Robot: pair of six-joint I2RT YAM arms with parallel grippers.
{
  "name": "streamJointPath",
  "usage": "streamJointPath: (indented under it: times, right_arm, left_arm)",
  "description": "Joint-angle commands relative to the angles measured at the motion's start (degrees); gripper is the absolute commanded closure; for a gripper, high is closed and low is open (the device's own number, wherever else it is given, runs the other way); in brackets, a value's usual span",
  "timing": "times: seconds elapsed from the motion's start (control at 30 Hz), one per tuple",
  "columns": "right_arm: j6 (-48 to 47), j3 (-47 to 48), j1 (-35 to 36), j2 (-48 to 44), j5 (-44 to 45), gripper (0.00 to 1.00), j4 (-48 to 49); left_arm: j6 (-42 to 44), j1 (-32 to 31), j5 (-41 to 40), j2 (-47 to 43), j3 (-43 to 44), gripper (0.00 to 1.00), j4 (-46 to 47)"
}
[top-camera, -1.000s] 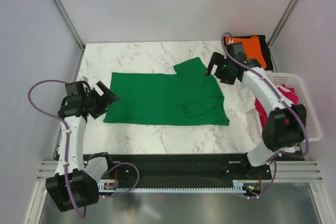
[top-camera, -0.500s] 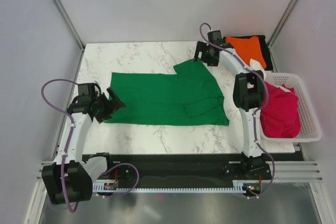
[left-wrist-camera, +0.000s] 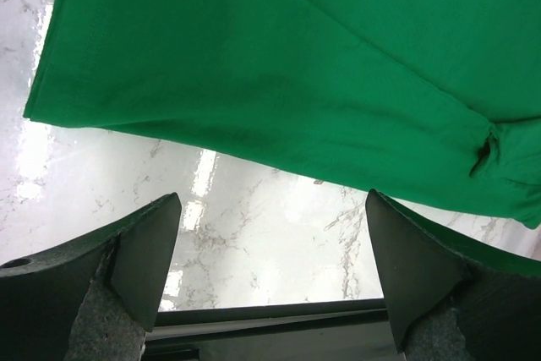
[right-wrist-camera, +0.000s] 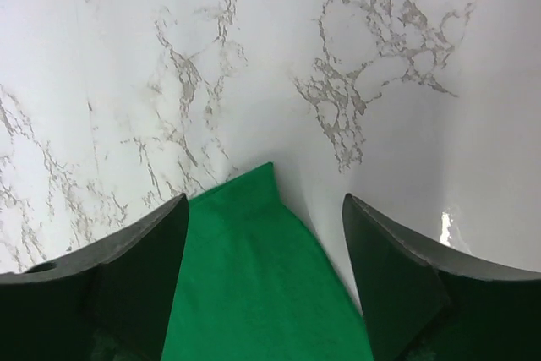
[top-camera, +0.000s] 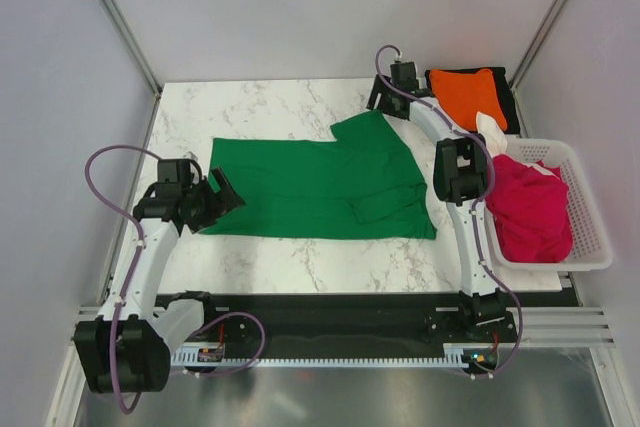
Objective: Fold and stack the t-shirts
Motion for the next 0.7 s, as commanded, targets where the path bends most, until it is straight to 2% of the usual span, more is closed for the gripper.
streamJointPath:
  times: [0.0, 0.2, 0.23, 0.33, 0.5, 0.57, 0.67]
  right_arm:
    - [1.6, -1.3, 0.6, 2.6, -1.4, 0.21, 1.3]
    - [2.8, -9.7, 1.2, 1.0, -3.2, 0.5, 5.7]
    - [3.1, -11.8, 1.2, 0.3, -3.3, 0.59, 7.3]
    - [4.3, -15.6, 1.2, -0.6, -4.3, 0.71, 10.3]
    - [4.9, -20.3, 0.9, -1.2, -5.9, 0.85, 13.3]
    - [5.1, -21.1, 0.9, -1.6, -6.4, 0.96, 14.2]
    - [5.3, -24.2, 0.9, -3.2, -5.8, 1.0, 16.7]
  left_arm:
    - [1.4, -1.0, -2.1, -0.1, 0.1, 0.03, 0.7]
    - [1.0, -3.3, -3.8, 0.6, 0.2, 0.02, 0.5]
    - [1.0, -3.3, -4.4, 0.9, 0.4, 0.01, 0.5]
    - [0.9, -3.3, -5.1, 3.6, 1.3, 0.01, 0.5]
    - [-1.2, -3.3, -11.1, 11.0, 5.5, 0.01, 2.5]
    - [-0.8, -3.2, -15.3, 15.7, 9.4, 0.0, 4.4]
    - [1.4, -2.8, -21.1, 23.3, 16.4, 0.0, 6.6]
